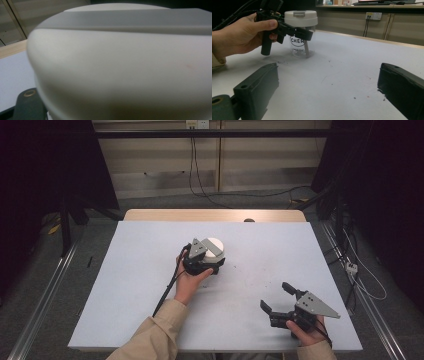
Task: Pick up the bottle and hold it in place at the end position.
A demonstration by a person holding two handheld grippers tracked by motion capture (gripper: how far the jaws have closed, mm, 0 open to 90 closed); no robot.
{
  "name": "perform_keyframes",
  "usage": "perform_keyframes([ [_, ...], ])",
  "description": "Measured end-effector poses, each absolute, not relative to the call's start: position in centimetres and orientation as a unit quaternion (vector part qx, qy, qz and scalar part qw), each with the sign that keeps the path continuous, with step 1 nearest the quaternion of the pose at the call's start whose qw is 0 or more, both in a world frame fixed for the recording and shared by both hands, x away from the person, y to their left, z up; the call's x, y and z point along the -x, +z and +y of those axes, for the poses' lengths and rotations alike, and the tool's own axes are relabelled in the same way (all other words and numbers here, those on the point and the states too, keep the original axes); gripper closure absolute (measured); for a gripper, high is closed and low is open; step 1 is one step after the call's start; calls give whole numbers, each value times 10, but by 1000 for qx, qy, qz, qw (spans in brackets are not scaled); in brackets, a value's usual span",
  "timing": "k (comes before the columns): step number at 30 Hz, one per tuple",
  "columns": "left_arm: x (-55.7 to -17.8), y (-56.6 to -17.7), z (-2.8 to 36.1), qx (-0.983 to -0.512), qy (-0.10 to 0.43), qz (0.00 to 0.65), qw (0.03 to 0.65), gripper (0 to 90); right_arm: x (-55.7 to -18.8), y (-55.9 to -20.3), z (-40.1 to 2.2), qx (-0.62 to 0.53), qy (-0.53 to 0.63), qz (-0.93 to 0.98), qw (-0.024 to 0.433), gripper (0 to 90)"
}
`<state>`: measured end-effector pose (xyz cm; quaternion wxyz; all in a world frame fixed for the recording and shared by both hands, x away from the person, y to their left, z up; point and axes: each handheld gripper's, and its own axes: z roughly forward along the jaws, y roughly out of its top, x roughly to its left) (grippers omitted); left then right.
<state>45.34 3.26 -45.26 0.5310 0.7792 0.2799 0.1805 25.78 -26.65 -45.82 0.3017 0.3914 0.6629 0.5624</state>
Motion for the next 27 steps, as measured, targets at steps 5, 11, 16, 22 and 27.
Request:
perform_keyframes([
  [5,-454,-454,33,-779,180,274,535,183,-258,-459,-266,-391,561,665,302,32],
  [11,-456,-457,34,-780,165,274,538,169,-258,-459,-266,-391,559,665,302,31],
  [16,-455,-458,33,-786,171,272,528,149,-258,-459,-266,-392,557,666,304,31],
  [22,-452,-454,37,-790,168,275,521,110,-259,-459,-266,-393,556,666,305,31],
  [27,-450,-453,39,-796,167,274,513,107,-260,-459,-265,-395,555,666,302,31],
])
